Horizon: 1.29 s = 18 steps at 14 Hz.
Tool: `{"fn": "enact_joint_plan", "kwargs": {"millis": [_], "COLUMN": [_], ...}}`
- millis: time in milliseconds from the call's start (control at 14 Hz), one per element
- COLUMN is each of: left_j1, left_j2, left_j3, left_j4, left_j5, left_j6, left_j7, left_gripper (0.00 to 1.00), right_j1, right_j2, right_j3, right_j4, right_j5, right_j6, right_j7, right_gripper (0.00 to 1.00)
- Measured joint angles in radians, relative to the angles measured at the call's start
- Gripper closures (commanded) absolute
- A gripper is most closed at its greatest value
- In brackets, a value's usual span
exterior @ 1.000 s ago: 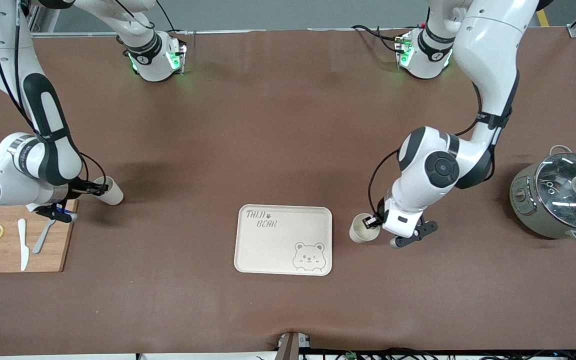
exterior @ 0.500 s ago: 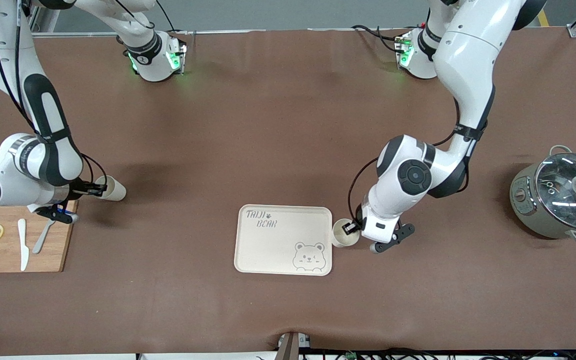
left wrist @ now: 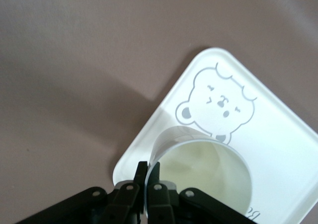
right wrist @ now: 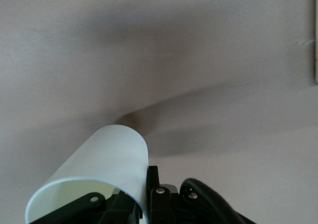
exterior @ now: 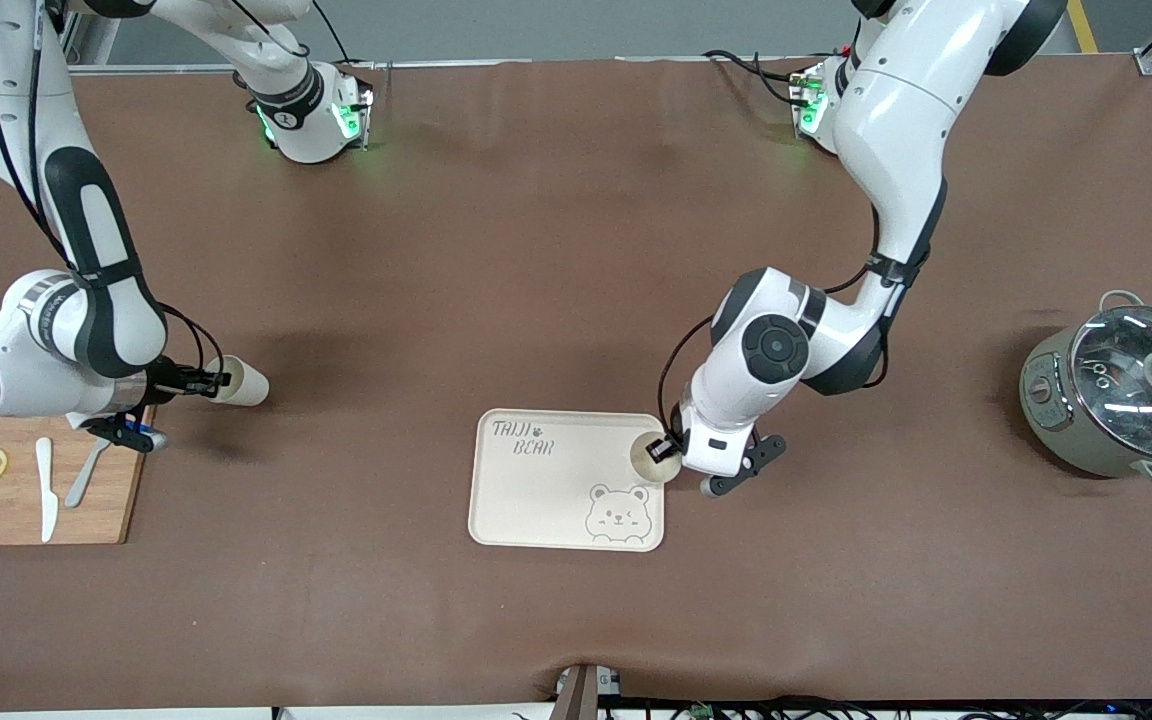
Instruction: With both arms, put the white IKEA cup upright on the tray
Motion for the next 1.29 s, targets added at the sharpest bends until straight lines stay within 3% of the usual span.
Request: {"fn": "enact_joint_plan", "kwargs": {"millis": [214,357,429,571,786,1000,1286], "left_j1": [-0.022,-0.028,-0.029,-0.029,-0.025,-0.023,-0.004], "left_j2": [0.029,0.045,0.051,0.060,0.060,0.055,-0.006], "left_j3": [0.000,0.002,0.003,0.006,0.011,0.013,0.019], "left_j4": [0.013,0.017,0.017,0.020,0.035,0.063,0.082], "left_j5": [0.000,0.000,0.000,0.000,0.000,0.000,0.000], "left_j6": [0.001,0.002,0.002,0.004,0.005,0.005,-0.006], "left_j7": [-0.013,-0.013,-0.013,-0.012,-0.010,-0.004,-0.004], "left_gripper": [1.00,0.84,0.65,0.00,0.00,0.00,0.00], "right_j1": [0.025,0.048,0.062,0.092,0.155,0.269,0.411], "right_j2": [-0.008,-0.030,-0.047,-0.078,-0.101,-0.106,-0.097], "right_j3": [0.001,0.001,0.002,0.003,0.007,0.011,0.013], "right_j4": [0.015,0.022,0.023,0.024,0.026,0.060,0.132], "right_j5": [0.005,0.009,0.009,0.012,0.030,0.107,0.136], "right_j6": [-0.048,-0.082,-0.094,-0.110,-0.110,-0.104,-0.070], "right_j7": [0.031,0.070,0.102,0.147,0.276,0.458,0.754], "right_gripper": [1.00,1.00,1.00,1.00,1.00,1.00,1.00]}}
